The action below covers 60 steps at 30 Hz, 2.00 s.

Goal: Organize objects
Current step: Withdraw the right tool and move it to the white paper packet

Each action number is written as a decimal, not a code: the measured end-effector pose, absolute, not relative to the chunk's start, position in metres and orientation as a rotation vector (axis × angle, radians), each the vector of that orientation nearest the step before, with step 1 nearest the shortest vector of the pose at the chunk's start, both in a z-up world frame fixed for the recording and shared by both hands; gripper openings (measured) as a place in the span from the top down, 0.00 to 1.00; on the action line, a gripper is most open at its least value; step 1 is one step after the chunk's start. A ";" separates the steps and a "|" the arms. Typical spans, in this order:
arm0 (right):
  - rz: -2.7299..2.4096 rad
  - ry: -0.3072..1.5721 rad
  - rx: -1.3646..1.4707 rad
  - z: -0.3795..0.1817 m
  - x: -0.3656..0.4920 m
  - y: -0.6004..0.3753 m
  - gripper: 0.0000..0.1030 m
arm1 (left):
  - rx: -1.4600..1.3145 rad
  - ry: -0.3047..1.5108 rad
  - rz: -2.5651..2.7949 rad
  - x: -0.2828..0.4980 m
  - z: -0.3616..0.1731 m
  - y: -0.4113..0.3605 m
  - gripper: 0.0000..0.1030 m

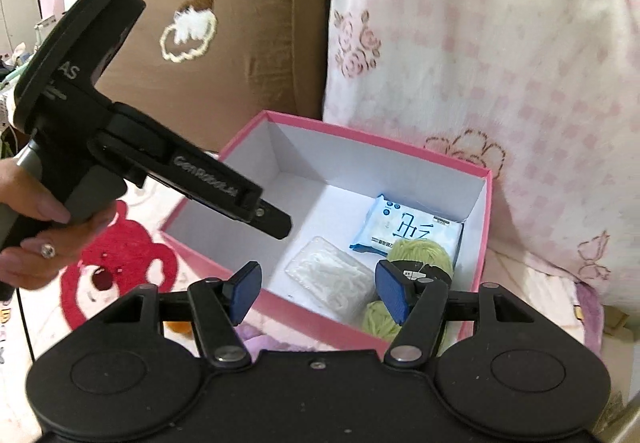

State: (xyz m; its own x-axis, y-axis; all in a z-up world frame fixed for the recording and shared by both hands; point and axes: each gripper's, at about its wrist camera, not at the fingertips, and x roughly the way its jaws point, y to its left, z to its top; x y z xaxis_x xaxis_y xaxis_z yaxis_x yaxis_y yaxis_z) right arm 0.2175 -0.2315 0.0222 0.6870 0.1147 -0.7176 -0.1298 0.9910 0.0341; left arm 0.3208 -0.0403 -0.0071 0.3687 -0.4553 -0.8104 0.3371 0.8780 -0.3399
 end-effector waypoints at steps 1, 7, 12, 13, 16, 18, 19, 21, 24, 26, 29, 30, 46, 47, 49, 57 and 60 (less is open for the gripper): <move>0.140 0.796 -0.022 0.028 0.211 -0.230 0.32 | -0.100 1.077 -0.517 0.314 0.000 -0.039 0.49; 0.157 0.788 -0.023 0.058 0.171 -0.219 0.29 | 0.007 1.068 -0.556 0.271 0.037 -0.028 0.47; 0.172 0.779 -0.024 0.075 0.139 -0.212 0.28 | 0.049 1.086 -0.592 0.240 0.053 -0.023 0.47; 0.175 0.777 -0.022 0.078 0.133 -0.211 0.28 | 0.055 1.091 -0.599 0.233 0.056 -0.022 0.47; 0.192 0.781 -0.018 0.082 0.118 -0.206 0.28 | 0.086 1.092 -0.620 0.210 0.065 -0.022 0.45; 0.203 0.783 -0.030 0.084 0.108 -0.202 0.28 | 0.106 1.089 -0.620 0.198 0.068 -0.023 0.44; 0.209 0.785 -0.037 0.084 0.104 -0.199 0.28 | 0.115 1.090 -0.620 0.191 0.069 -0.024 0.43; 0.230 0.803 -0.050 0.083 0.095 -0.195 0.28 | 0.131 1.094 -0.632 0.180 0.069 -0.026 0.42; 0.256 0.828 -0.042 0.077 0.083 -0.189 0.27 | 0.155 1.108 -0.653 0.164 0.066 -0.027 0.39; 0.271 0.847 -0.043 0.071 0.076 -0.185 0.25 | 0.167 1.118 -0.663 0.156 0.061 -0.029 0.34; 0.286 0.869 -0.055 0.060 0.066 -0.178 0.17 | 0.192 1.142 -0.668 0.145 0.052 -0.029 0.28; 0.291 0.877 -0.056 0.056 0.063 -0.177 0.17 | 0.198 1.151 -0.670 0.142 0.048 -0.029 0.26; 0.375 0.922 0.014 -0.015 0.051 -0.156 0.17 | 0.030 1.316 -0.598 0.123 -0.032 -0.006 0.11; 0.379 0.918 0.029 -0.022 0.053 -0.153 0.17 | 0.022 1.316 -0.591 0.123 -0.038 -0.005 0.11; 0.385 0.919 0.035 -0.036 0.059 -0.149 0.17 | 0.024 1.314 -0.572 0.122 -0.045 -0.002 0.11; 0.372 0.877 -0.022 -0.068 0.072 -0.140 0.17 | -0.034 1.253 -0.573 0.122 -0.056 0.012 0.11; 0.362 0.872 0.003 -0.078 0.077 -0.142 0.17 | -0.065 1.228 -0.567 0.123 -0.064 0.014 0.11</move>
State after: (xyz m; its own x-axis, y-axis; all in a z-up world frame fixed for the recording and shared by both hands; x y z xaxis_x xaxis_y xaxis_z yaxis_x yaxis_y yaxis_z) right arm 0.0767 -0.1424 -0.0779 0.5867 0.3113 -0.7476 -0.3093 0.9393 0.1485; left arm 0.1229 0.0144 -0.0643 0.2171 -0.4432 -0.8698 0.3746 0.8606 -0.3450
